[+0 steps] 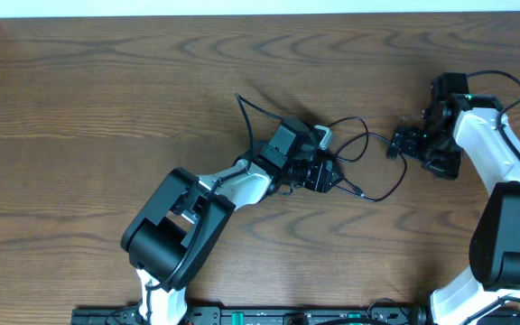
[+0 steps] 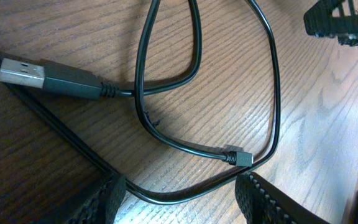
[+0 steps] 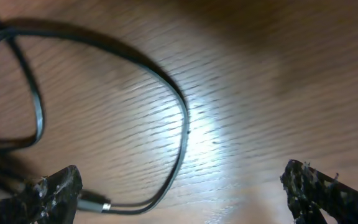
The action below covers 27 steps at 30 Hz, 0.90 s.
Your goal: Untangle cables
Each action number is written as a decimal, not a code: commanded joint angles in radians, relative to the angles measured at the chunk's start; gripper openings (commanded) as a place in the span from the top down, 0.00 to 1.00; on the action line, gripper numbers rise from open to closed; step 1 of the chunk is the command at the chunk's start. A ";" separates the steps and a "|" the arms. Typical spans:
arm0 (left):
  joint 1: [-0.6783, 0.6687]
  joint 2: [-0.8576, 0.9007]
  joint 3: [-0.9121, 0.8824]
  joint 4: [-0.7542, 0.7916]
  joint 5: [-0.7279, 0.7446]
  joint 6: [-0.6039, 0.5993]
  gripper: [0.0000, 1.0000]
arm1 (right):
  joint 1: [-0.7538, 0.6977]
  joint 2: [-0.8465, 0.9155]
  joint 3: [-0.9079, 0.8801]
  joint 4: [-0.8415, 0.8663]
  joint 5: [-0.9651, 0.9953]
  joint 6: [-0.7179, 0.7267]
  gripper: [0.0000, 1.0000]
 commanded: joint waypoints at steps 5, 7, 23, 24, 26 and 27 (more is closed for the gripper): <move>0.002 0.051 -0.036 -0.027 -0.024 -0.016 0.36 | -0.008 -0.019 -0.006 -0.005 -0.106 -0.094 0.01; 0.003 0.051 -0.036 -0.027 -0.025 -0.016 0.36 | -0.008 -0.019 -0.006 -0.006 -0.105 -0.073 0.01; 0.029 0.044 -0.036 -0.023 -0.016 -0.023 0.36 | -0.009 -0.010 -0.061 0.063 0.022 0.066 0.01; 0.035 0.044 -0.036 -0.023 -0.002 -0.023 0.36 | -0.009 -0.010 -0.067 0.072 0.009 0.065 0.01; 0.047 0.044 -0.036 -0.023 0.030 -0.023 0.36 | -0.009 -0.010 -0.083 0.093 -0.008 0.065 0.01; 0.054 0.044 -0.036 -0.023 0.048 -0.023 0.36 | -0.009 -0.010 -0.093 0.106 -0.020 0.055 0.01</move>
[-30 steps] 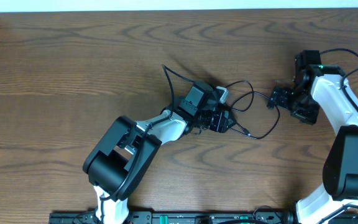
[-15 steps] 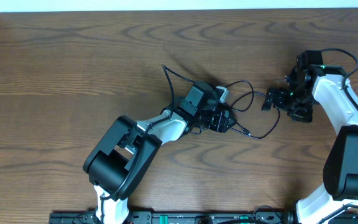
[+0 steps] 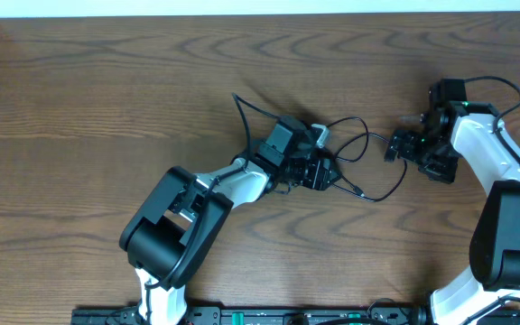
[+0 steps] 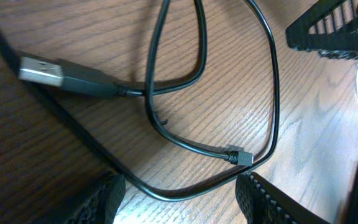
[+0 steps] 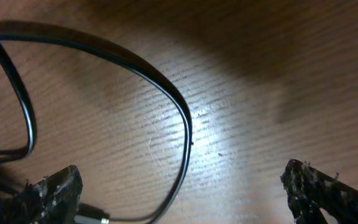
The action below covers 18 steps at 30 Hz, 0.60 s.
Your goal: Untangle cables
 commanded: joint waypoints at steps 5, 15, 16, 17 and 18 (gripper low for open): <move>0.074 0.044 -0.035 -0.022 0.165 -0.013 0.39 | -0.007 -0.010 -0.086 0.085 -0.123 -0.030 0.01; 0.095 0.044 -0.035 0.018 0.182 -0.095 0.40 | -0.007 0.002 -0.096 0.106 -0.212 -0.016 0.01; 0.095 0.044 -0.035 0.035 0.182 -0.106 0.40 | -0.007 0.006 -0.097 0.104 -0.211 -0.007 0.01; 0.095 0.044 -0.035 0.063 0.178 -0.114 0.40 | -0.007 0.011 -0.099 0.105 -0.212 -0.002 0.01; 0.094 0.044 -0.035 0.086 0.177 -0.114 0.40 | -0.007 0.014 -0.100 0.105 -0.212 0.002 0.01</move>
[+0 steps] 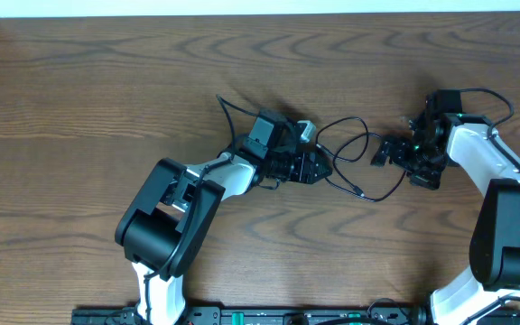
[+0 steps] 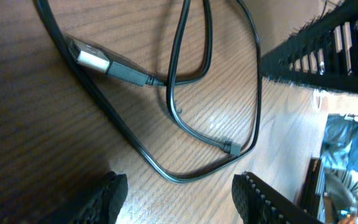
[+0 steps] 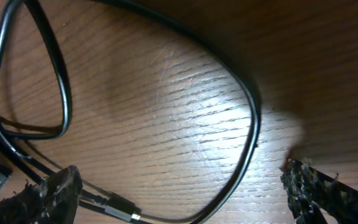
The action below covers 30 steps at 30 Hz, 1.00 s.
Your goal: Untangle cables
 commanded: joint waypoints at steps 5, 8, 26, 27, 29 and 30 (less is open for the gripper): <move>0.002 0.020 -0.014 0.092 -0.075 -0.042 0.40 | -0.007 0.022 -0.010 0.000 -0.019 0.029 0.01; 0.002 0.020 -0.014 0.098 -0.098 -0.043 0.40 | -0.008 0.022 -0.010 -0.002 -0.006 0.032 0.01; -0.010 0.023 -0.014 0.127 -0.638 0.095 0.76 | -0.008 0.022 -0.010 0.007 -0.046 0.018 0.01; -0.018 0.024 -0.014 0.140 -0.638 0.133 0.77 | -0.008 0.022 -0.010 0.011 -0.054 0.009 0.01; -0.031 0.026 -0.014 0.154 -0.637 0.190 0.79 | -0.008 0.022 -0.010 0.018 -0.064 0.002 0.01; -0.042 0.028 -0.014 0.159 -0.637 0.225 0.80 | -0.008 0.022 -0.010 0.023 -0.074 0.001 0.01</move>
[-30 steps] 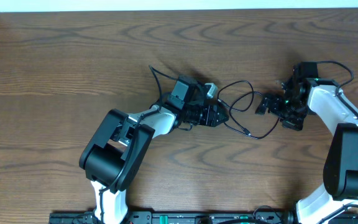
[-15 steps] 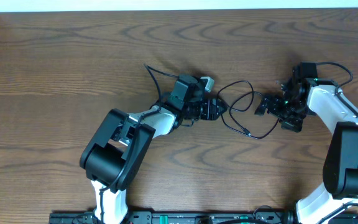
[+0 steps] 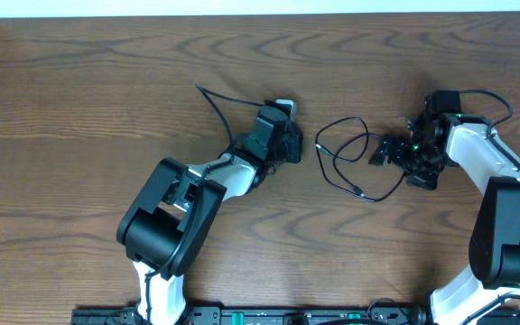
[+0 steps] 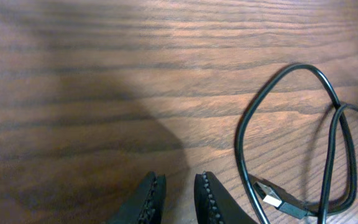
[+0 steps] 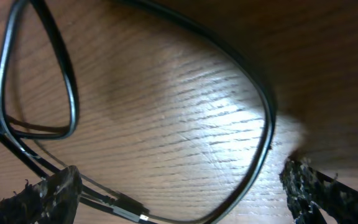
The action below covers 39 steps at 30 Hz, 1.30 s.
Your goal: Untangle cables
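Note:
A thin black cable (image 3: 346, 153) lies in loose crossing loops on the wooden table between my two grippers. My left gripper (image 3: 292, 144) sits just left of the loops. In the left wrist view its jaws (image 4: 179, 194) are drawn together to a narrow slit with bare wood showing in it. The cable loop (image 4: 244, 134) and a USB plug (image 4: 271, 194) lie to its right. My right gripper (image 3: 388, 153) stands wide open at the loops' right side. An arc of cable (image 5: 263, 124) and a small connector (image 5: 132, 208) lie between its fingers (image 5: 55, 193).
The brown wooden table (image 3: 106, 117) stretches around the arms, with its back edge along the top. A thin dark lead (image 3: 213, 104) runs from behind the left wrist toward the upper left. The arm bases stand at the front edge.
My left gripper has drawn back to the left, off the cable loops, and turned. Its jaws went from wide open to nearly together. My right gripper stays open over the cable's right side.
At first my left gripper was open right over the looped cable and USB plug, with my right gripper open at the cable's right end. The left then shifted leftward while the right edged in. Now the left is beside the loops with its jaws together.

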Each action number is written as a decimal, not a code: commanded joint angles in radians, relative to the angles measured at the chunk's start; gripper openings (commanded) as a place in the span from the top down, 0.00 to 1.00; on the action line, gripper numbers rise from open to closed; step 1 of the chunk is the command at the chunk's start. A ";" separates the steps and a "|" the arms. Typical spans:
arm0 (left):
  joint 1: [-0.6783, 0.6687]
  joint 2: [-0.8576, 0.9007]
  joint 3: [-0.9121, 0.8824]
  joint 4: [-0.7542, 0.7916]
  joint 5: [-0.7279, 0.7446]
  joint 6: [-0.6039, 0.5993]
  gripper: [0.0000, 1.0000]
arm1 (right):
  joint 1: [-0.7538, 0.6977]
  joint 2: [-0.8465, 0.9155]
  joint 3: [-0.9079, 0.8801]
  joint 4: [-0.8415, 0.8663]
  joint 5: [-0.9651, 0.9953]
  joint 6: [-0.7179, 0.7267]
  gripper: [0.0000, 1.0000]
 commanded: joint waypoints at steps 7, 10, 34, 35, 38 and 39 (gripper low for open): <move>-0.100 0.027 -0.010 0.014 -0.047 0.302 0.81 | -0.008 0.011 -0.009 0.019 -0.071 -0.035 0.01; -0.106 0.045 -0.010 0.013 -0.046 0.303 0.82 | -0.008 0.011 -0.009 0.012 -0.071 -0.034 0.01; -0.105 0.103 0.015 0.026 -0.272 0.290 0.81 | -0.032 0.011 -0.014 -0.003 0.046 -0.002 0.01; -0.105 0.097 0.016 0.025 -0.271 0.286 0.81 | -0.032 0.011 -0.014 -0.001 0.047 -0.002 0.01; -0.108 0.022 0.016 0.018 -0.235 0.283 0.86 | -0.034 0.011 -0.014 0.016 0.046 -0.002 0.01; -0.108 0.008 0.016 0.017 -0.217 0.283 0.86 | -0.034 0.011 -0.014 0.019 0.045 -0.002 0.01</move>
